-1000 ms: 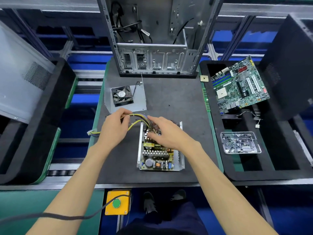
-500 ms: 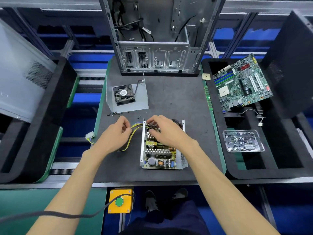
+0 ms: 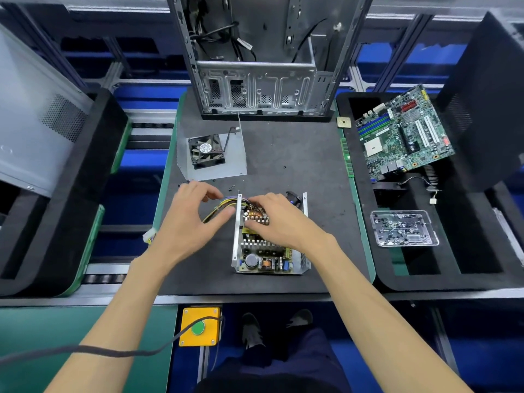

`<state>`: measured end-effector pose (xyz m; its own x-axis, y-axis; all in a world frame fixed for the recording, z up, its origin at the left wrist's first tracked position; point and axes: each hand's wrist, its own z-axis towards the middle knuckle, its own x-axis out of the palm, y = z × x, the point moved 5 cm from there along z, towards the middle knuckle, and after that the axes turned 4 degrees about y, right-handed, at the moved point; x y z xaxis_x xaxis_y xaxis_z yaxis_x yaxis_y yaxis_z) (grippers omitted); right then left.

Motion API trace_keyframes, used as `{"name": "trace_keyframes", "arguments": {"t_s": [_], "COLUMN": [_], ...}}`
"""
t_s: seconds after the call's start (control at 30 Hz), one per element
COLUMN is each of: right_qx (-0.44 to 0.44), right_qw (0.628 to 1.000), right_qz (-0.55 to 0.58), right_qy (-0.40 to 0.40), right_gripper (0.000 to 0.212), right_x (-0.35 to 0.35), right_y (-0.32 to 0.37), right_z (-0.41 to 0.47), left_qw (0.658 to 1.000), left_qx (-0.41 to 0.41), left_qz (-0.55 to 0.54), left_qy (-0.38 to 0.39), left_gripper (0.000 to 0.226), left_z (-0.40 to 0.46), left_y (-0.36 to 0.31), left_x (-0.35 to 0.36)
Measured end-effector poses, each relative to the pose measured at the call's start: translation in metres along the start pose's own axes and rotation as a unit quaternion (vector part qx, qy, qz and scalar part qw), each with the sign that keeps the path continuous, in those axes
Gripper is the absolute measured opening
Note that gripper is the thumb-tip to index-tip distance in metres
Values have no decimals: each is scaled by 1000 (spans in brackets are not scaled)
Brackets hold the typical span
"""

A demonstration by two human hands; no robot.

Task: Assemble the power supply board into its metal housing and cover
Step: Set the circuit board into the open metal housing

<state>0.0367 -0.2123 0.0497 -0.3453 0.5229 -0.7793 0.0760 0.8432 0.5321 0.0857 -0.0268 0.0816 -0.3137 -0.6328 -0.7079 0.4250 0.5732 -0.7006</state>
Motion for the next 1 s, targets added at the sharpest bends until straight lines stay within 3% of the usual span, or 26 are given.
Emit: {"name": "trace_keyframes", "arguments": {"t_s": [0.07, 0.17, 0.27, 0.5, 1.0], "right_qx": [-4, -1, -3, 8, -11], "right_qw": [1000, 997, 993, 995, 996], "right_qz": [-29, -61, -87, -81, -88], "right_qy": [8, 50, 75, 53, 12], "right_gripper": [75, 96, 99, 79, 81], "right_x": [1, 4, 5, 5, 4], "right_y": [2, 2, 3, 4, 4], "right_z": [-4, -10, -13, -16, -21], "left_qw": [998, 981, 962, 958, 960], "left_qx": [-1, -40, -63, -78, -74], "left_qz": [-28, -33, -38, -89, -109], "left_qy": [50, 184, 263, 262, 249], "left_gripper": [39, 74, 97, 96, 93], "left_z": [-9, -24, -36, -41, -44], "left_y": [-5, 1, 8, 4, 2], "left_x": [5, 23, 35, 37, 39]}}
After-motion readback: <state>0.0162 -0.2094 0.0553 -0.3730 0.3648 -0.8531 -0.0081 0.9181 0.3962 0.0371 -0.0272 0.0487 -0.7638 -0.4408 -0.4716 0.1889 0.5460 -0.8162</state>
